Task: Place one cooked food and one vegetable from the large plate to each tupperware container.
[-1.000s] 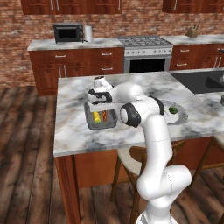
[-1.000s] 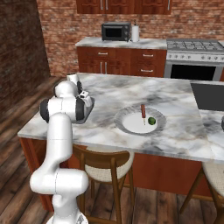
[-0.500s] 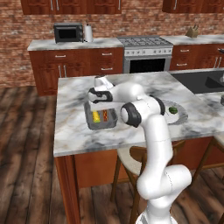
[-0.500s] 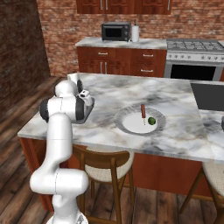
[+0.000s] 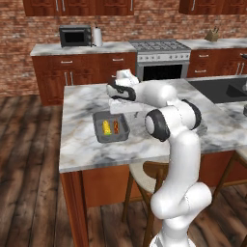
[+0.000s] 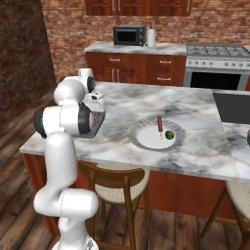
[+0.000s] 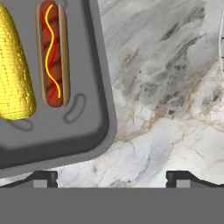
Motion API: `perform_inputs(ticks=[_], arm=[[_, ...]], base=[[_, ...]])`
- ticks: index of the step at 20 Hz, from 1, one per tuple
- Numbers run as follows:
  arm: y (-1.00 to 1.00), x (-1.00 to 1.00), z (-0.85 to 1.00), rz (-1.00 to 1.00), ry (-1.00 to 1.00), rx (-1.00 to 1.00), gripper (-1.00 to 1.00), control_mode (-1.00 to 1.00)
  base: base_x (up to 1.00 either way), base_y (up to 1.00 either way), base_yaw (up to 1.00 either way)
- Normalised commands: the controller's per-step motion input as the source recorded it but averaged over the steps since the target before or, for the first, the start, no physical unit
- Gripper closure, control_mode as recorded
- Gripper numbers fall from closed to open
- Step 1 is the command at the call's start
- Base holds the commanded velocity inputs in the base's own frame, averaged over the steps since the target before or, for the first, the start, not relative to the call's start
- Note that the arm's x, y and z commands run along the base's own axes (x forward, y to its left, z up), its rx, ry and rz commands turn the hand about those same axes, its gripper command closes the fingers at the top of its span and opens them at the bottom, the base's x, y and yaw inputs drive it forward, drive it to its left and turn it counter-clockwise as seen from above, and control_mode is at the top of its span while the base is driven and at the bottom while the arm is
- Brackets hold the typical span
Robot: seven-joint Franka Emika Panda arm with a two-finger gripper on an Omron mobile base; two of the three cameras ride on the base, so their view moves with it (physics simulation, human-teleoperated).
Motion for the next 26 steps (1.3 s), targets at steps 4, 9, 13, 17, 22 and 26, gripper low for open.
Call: perform_inputs(ticks=[4,9,13,17,22,26], arm=[[-0.66,-1.0,0.47,-0.07,0.01,0.17,-1.0,-1.0],[-0.58,-1.0,0.14,-0.01,-0.02,0.14,-1.0,-1.0],[-0.19,-1.0,0.01,0.03,-0.21,0.07,-1.0,-1.0],[0.0,-1.0,-0.05,0.07,-0.15,-0.09,-1.0,-1.0],[-0.05,-0.73,-0.14,0.04,0.0,-0.14,-1.0,-1.0],[0.0,-0.01,-0.02,0.0,0.0,0.0,-1.0,-1.0]], base=[[0.0,0.0,0.0],[0.0,0.0,0.0],[0.0,0.0,0.0],[0.0,0.0,0.0],[0.0,0.0,0.0],[0.0,0.0,0.0]])
